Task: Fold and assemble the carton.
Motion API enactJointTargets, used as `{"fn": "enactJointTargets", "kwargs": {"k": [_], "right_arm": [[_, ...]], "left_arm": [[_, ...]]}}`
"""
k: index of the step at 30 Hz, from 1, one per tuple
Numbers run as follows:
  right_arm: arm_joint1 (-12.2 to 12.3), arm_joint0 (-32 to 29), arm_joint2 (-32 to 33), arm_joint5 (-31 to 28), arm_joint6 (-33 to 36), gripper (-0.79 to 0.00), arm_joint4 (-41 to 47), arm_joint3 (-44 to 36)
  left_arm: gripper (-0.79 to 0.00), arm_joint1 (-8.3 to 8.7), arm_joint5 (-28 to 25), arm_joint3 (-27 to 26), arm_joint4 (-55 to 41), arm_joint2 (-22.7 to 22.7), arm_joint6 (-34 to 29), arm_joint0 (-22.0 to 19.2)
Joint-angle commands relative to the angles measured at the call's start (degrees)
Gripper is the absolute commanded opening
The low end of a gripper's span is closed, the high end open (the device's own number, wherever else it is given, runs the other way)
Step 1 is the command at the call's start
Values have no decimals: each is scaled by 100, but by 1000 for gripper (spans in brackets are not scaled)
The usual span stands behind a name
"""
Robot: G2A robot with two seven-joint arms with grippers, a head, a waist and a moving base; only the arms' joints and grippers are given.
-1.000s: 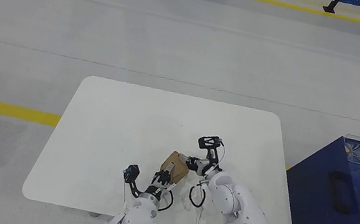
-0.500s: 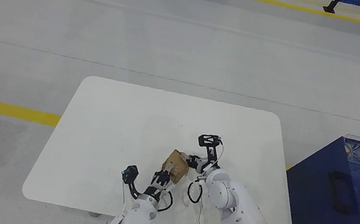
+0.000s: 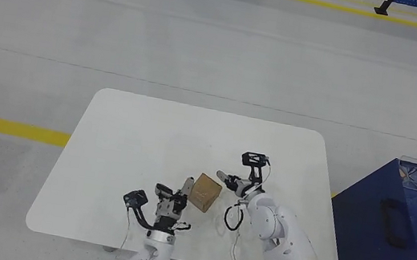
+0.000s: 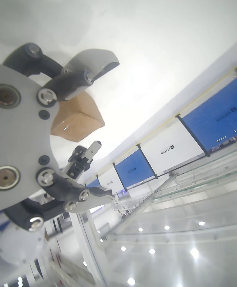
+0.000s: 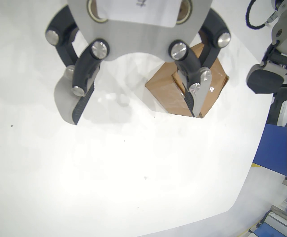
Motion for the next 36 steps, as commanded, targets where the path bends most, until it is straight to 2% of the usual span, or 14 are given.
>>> {"fn": "enactJointTargets", "kwargs": {"k": [1, 5, 10, 16, 21, 22, 24, 26, 30, 36], "right_arm": [[-1, 48, 8, 20, 68, 0, 13, 43], [-5, 120, 6, 5, 120, 0, 26, 104], [-17, 178, -29, 1, 113, 0, 30, 173], [-33, 214, -54, 53, 39, 0, 54, 254], [-35, 216, -52, 67, 35, 0, 63, 274], [-35, 216, -52, 67, 35, 0, 63, 274], [-35, 216, -52, 67, 35, 0, 63, 274], [-35, 216, -52, 67, 35, 0, 63, 274], [-35, 216, -52, 67, 35, 0, 63, 274], [-35, 216, -52, 67, 35, 0, 63, 274]], "left_arm": [[0, 49, 100, 359, 1312, 53, 453, -89], [0, 134, 461, 820, 2633, 94, 590, -257], [0, 221, 812, 1004, 3750, 139, 171, -382], [0, 210, 987, 1211, 4171, 253, -647, -606], [0, 158, 1090, 1386, 4196, 357, -875, -779], [-62, 146, 1120, 1449, 4183, 369, -905, -822], [-376, 117, 1133, 1572, 4151, 416, -939, -900], [-434, 88, 1129, 1664, 4097, 463, -924, -953], [-782, 47, 1197, 1800, 4064, 518, -871, -1032], [-785, 19, 1368, 1838, 4085, 543, -816, -1034]]}}
